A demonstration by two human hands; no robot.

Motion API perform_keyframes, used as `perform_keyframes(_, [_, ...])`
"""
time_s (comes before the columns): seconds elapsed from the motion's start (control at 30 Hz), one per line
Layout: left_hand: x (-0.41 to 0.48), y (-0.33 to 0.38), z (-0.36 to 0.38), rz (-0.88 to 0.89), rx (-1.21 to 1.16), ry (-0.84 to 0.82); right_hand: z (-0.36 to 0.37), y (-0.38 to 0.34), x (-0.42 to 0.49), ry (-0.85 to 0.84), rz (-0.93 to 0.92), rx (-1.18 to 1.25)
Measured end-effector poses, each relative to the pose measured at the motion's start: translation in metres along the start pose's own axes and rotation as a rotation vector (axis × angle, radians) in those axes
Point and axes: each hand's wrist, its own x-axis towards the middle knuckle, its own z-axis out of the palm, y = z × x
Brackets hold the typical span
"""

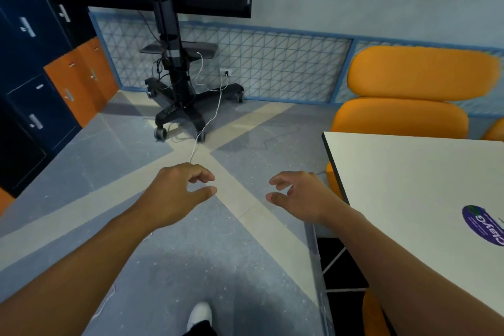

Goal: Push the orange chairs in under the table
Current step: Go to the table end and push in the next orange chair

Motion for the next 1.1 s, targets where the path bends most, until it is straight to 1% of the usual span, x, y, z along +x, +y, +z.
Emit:
perform_keyframes(0.23, [0.144, -0.035, -0.033, 0.144, -0.008, -0.107, -0.02, -0.025, 0.117, 0.043, 0.11, 0.045])
perform_keyframes(0.43, [0.255, -0.037, -0.04, 0.25, 0.0, -0.18, -0.049, -0.018, 0.191, 0.125, 0.169, 0.077])
perform_keyframes(0.6, [0.353, -0.029, -0.028, 0.353, 0.024, -0.214, -0.076, 0.012, 0.253, 0.157, 0.26, 0.064])
perform_keyframes(0.73, [0.44, -0.01, -0.01, 0.402, 0.059, -0.242, -0.107, 0.046, 0.318, 0.223, 0.272, 0.091])
perform_keyframes(0.97, [0.589, 0.033, 0.015, 0.436, 0.082, -0.288, -0.176, 0.104, 0.439, 0.259, 0.285, 0.125])
perform_keyframes(1.1, [0.664, 0.06, 0.025, 0.456, 0.065, -0.289, -0.22, 0.133, 0.491, 0.29, 0.298, 0.117])
